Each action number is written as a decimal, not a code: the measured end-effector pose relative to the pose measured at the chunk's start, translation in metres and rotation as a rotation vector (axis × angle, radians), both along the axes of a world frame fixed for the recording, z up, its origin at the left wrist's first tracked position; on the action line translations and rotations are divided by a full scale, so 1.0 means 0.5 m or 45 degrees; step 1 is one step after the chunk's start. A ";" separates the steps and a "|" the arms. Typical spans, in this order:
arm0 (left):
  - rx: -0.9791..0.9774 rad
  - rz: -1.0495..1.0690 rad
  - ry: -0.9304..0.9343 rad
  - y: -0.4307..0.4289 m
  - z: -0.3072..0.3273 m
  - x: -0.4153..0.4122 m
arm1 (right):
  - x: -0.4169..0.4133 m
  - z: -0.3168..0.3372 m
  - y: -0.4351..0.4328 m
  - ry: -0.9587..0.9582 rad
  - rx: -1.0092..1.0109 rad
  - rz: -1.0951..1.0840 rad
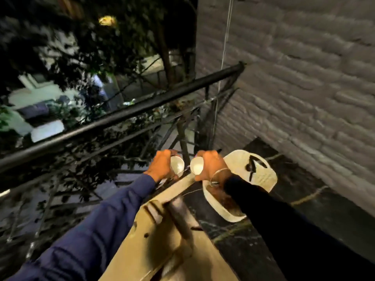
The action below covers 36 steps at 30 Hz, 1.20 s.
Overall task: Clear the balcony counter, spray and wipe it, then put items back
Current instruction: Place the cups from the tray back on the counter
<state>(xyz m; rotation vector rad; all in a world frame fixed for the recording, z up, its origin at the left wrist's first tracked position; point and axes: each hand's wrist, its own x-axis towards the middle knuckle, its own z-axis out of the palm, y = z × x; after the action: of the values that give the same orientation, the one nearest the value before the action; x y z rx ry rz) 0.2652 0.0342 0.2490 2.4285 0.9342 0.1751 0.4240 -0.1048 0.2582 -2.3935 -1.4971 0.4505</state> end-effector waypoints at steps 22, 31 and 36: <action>-0.054 -0.452 -0.152 -0.510 0.102 0.690 | 0.495 0.103 -0.702 -0.097 0.179 -0.912; -0.119 -0.682 0.070 -0.721 0.005 0.798 | 0.522 0.019 -0.948 -0.027 0.204 -1.299; -0.146 -0.749 0.183 -0.796 -0.049 0.828 | 0.529 -0.034 -1.037 0.091 0.133 -1.451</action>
<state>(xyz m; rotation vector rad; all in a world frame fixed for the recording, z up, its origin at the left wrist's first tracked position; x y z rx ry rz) 0.6791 -0.3637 0.2244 2.5151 0.2434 -0.2596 0.6885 -0.6232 0.2412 -2.6089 0.0223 0.1562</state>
